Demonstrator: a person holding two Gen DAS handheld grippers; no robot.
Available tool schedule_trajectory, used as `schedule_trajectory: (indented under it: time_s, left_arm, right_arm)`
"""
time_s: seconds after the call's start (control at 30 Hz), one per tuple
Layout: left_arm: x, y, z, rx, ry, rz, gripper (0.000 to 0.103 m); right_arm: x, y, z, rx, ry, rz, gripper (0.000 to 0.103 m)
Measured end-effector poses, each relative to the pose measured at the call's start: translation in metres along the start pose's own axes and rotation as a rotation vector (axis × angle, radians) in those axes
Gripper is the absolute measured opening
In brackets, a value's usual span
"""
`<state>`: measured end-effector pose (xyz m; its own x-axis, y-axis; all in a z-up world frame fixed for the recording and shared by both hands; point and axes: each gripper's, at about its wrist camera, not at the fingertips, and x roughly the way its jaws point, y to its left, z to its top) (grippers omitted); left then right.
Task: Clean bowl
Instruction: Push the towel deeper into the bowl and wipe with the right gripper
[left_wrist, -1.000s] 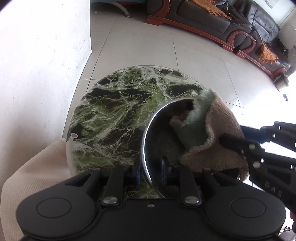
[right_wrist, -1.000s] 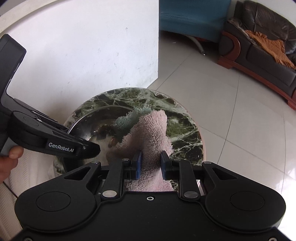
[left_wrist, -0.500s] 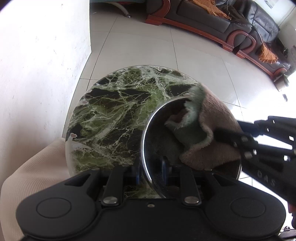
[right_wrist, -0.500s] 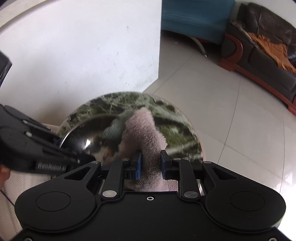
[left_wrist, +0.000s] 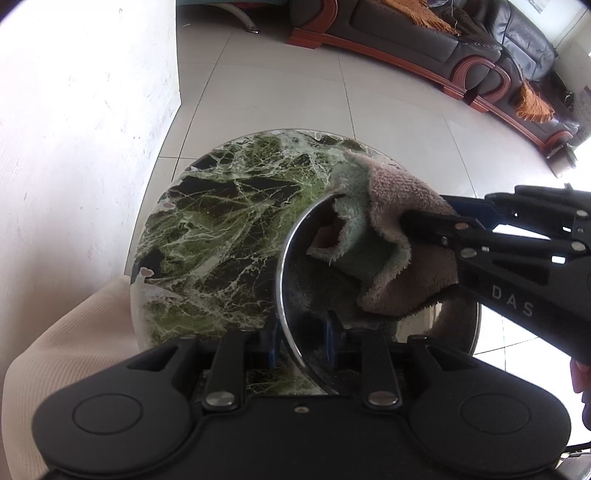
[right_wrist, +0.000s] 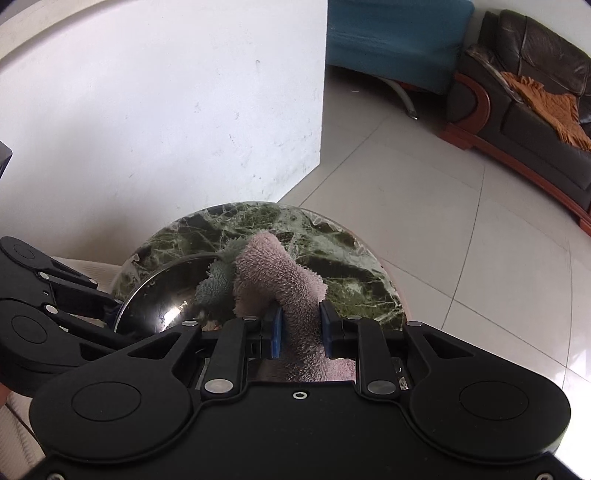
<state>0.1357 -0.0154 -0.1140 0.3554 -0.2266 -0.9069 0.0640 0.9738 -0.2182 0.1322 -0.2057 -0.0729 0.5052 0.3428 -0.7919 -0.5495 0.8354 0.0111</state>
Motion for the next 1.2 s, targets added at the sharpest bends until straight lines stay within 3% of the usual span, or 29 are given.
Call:
schedule_trajectory:
  time_s: [0.3,0.63,0.97,1.2]
  left_arm:
    - [0.001,0.0,0.0,0.003,-0.001,0.0,0.023]
    - [0.002,0.001,0.002,0.0,0.003,-0.004,0.023]
    - [0.002,0.002,0.003,-0.003,0.002,-0.009,0.023]
    - [0.001,0.003,0.003,0.003,0.005,-0.004,0.024]
  right_arm:
    - [-0.022,0.002,-0.033,0.051,0.04,0.001,0.022]
    - [-0.002,-0.003,0.001,-0.002,-0.007,0.007,0.022]
    - [-0.016,0.004,-0.031,0.02,0.043,-0.009,0.023]
    - [-0.008,0.005,-0.008,-0.02,-0.002,-0.022,0.023]
